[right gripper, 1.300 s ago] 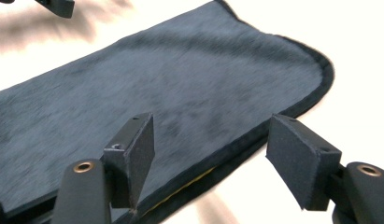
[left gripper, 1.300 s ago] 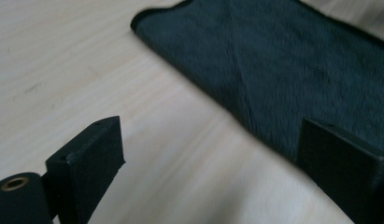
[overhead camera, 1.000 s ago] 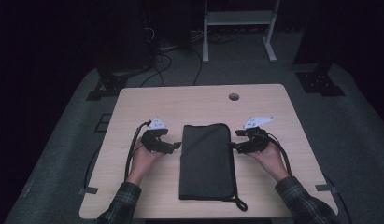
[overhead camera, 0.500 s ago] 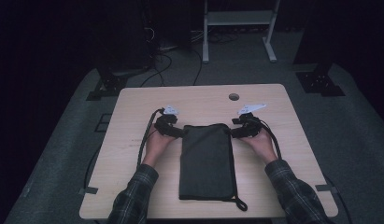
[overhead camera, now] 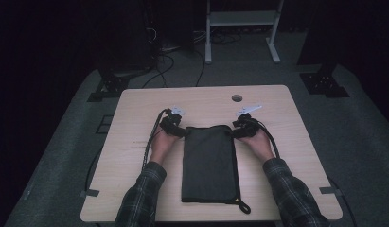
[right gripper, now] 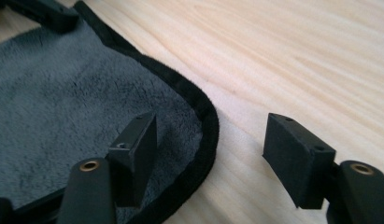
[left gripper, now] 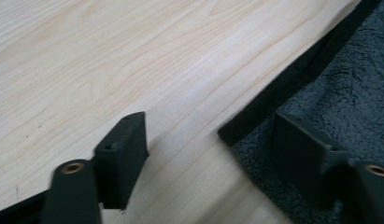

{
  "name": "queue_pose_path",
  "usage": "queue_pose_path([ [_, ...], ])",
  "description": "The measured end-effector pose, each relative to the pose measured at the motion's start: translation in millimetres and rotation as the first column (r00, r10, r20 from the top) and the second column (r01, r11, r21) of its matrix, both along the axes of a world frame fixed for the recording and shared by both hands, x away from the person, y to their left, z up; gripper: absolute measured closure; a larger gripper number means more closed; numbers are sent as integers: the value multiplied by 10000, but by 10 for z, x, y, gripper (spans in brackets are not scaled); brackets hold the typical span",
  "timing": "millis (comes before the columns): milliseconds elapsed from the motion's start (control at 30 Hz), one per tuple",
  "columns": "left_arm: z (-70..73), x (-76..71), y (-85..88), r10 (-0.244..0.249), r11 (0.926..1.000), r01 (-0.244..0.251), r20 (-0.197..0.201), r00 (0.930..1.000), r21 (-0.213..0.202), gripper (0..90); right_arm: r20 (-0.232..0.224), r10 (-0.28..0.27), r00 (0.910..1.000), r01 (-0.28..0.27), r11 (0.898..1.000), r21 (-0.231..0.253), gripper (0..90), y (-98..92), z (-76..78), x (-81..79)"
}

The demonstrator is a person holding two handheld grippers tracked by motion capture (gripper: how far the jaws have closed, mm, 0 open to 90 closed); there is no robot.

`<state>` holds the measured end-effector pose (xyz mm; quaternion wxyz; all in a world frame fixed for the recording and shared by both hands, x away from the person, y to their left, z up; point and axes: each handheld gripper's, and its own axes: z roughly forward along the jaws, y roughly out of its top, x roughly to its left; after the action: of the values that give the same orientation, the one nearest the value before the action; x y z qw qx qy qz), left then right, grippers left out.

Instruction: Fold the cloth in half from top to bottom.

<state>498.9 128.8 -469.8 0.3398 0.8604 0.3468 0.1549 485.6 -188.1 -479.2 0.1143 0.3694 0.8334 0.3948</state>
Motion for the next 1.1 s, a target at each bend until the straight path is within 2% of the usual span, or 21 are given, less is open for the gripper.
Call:
queue_pose_path([
  [100,-5,-10,-12,-254,9992,252,-55,9997,-296,415,38,26,10000,-26,9999,138,401,6,-12,0],
  [267,-31,-43,12,-694,9936,679,-138,9975,-900,608,264,435,9987,-435,9991,19,507,22,-15,-27],
  [500,-34,-52,14,-790,9885,706,-586,9951,-1339,795,-106,538,9985,-535,9982,260,672,40,-5,-42],
  [600,-36,-58,17,-719,9877,619,-662,9952,-1435,818,-466,661,9967,-633,9963,585,773,15,-10,-35],
  [700,-40,-73,23,-677,9866,573,-639,9957,-1529,824,-552,707,9960,-675,9960,579,804,18,-6,-39],
  [833,-8,-75,49,-692,9874,618,-465,9965,-1456,830,-176,579,9982,-577,9983,111,812,52,23,-47],
  [900,39,-75,79,-599,9842,552,-229,9979,-1684,830,88,460,9989,-460,9989,30,816,65,50,-47],
  [1000,129,-74,104,-535,9823,536,58,9986,-1797,831,423,300,9987,-307,9994,176,818,71,118,-40],
  [1100,270,-78,130,-441,9806,512,417,9982,-1892,832,646,266,9976,-283,9993,254,818,82,253,-7],
])
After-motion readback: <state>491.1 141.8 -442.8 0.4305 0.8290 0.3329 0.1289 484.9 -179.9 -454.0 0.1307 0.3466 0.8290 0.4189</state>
